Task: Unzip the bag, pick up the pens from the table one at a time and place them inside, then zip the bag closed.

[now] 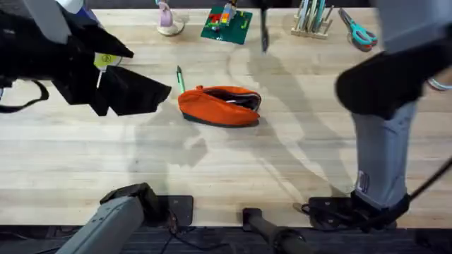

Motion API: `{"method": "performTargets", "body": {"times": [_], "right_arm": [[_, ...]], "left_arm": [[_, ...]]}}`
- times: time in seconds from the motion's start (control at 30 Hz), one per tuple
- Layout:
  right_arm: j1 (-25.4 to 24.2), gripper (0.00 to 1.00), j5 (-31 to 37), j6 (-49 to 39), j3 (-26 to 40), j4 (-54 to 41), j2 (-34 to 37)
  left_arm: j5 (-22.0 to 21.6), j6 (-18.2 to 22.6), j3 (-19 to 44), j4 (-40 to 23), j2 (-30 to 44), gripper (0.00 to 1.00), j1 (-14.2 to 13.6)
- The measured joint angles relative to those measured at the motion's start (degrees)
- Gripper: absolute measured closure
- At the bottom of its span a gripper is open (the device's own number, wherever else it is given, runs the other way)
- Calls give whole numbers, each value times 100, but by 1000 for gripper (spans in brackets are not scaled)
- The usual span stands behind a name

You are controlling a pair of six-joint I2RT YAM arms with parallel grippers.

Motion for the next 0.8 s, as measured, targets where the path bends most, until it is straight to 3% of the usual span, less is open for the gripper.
{"method": "performTargets", "body": {"times": [0.13,0.43,0.8], "right_arm": [[-228,968,-47,-204,-505,-14,-676],[-308,967,-567,-1549,-2807,-157,-1876],[-561,967,-2332,-3673,-3075,-404,-2588]], "left_arm": [[0,0,0,0,0,7,0],[0,0,0,2,0,7,0],[0,0,0,1,0,7,0]]}}
